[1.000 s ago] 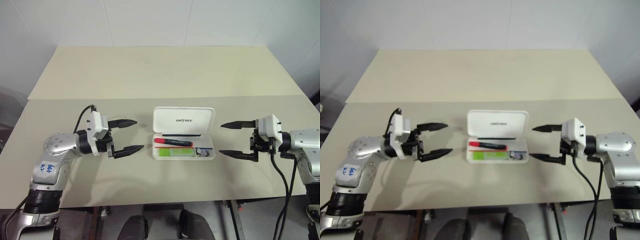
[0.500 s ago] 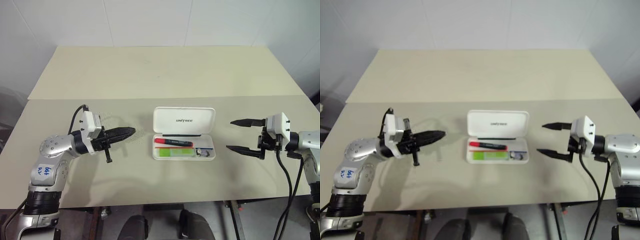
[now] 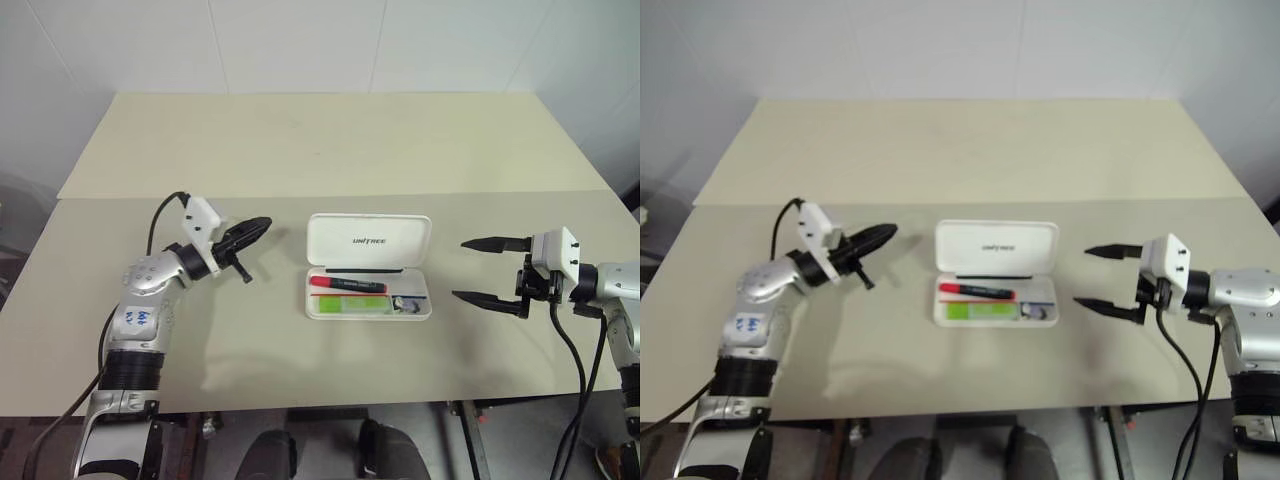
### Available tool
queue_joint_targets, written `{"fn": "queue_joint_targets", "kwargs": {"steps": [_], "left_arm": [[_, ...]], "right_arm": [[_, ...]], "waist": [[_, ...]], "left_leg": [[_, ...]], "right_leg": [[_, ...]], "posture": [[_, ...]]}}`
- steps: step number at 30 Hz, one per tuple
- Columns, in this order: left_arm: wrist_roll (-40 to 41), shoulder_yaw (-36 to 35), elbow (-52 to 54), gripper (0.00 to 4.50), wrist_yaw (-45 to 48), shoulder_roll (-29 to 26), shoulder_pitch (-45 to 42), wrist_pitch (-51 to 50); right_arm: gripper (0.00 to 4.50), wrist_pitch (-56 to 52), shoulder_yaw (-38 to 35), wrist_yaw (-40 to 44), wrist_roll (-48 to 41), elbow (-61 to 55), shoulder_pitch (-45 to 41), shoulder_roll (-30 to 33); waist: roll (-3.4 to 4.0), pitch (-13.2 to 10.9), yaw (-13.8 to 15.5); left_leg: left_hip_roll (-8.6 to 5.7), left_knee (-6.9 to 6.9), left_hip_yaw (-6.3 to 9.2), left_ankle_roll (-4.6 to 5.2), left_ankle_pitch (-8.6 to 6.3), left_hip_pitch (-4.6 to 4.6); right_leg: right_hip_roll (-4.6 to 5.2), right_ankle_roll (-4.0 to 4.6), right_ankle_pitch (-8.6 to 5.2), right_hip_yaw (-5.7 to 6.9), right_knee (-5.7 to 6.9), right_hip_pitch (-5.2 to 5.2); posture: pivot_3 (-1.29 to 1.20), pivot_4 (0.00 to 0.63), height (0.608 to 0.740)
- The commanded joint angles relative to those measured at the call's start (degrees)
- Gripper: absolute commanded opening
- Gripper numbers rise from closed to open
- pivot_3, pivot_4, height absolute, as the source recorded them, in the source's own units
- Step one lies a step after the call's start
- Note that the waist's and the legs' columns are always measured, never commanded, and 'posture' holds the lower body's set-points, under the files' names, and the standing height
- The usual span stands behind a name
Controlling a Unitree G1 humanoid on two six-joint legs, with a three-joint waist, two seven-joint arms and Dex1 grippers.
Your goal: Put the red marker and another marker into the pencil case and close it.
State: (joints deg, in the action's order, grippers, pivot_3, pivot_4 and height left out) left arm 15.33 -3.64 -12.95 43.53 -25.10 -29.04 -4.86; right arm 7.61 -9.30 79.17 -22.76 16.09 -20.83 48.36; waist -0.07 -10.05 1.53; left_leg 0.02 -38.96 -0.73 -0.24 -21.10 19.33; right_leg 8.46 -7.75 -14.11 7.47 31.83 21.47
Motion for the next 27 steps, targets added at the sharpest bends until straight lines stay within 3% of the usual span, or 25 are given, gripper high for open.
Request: {"fn": "queue_joint_targets", "kwargs": {"steps": [1,7,20,27], "left_arm": [[-1.29,2.58,-2.18,0.05,0.42,1.39,-3.48,-1.17],[0.35,5.43,-3.41,0.05,6.86,2.80,-7.27,-0.61],[3.87,6.50,2.43,0.05,21.31,-1.11,-5.86,-1.85],[2.18,3.06,2.47,0.05,13.12,-0.78,-2.54,-2.00]], "right_arm": [[4.50,0.76,-1.45,-0.65,-0.64,-1.83,0.03,0.36],[4.50,0.59,-1.26,-1.48,-0.65,-2.82,0.45,0.01],[4.50,0.15,-1.60,-2.51,-1.21,-4.79,1.89,-0.33],[4.50,0.27,-1.58,-3.20,-1.01,-5.07,2.42,-0.49]], "waist": [[0.00,0.00,0.03],[0.00,0.00,-0.08],[0.00,0.00,0.00],[0.00,0.00,-0.12]], "left_leg": [[0.00,0.00,0.00,0.00,0.00,0.00],[0.00,0.00,-0.01,0.00,0.00,0.02],[0.02,-0.05,-0.01,0.00,0.00,0.03],[0.04,-0.03,-0.01,0.00,0.00,0.01]], "right_leg": [[0.00,0.00,0.00,0.00,0.00,0.00],[0.00,0.00,0.00,0.02,-0.01,0.00],[0.00,0.00,0.00,0.02,0.00,0.00],[0.00,0.00,0.00,0.03,0.00,0.00]], "posture": [[0.00,0.150,0.740],[0.00,0.150,0.740],[0.00,0.150,0.740],[0.00,0.150,0.740]]}}
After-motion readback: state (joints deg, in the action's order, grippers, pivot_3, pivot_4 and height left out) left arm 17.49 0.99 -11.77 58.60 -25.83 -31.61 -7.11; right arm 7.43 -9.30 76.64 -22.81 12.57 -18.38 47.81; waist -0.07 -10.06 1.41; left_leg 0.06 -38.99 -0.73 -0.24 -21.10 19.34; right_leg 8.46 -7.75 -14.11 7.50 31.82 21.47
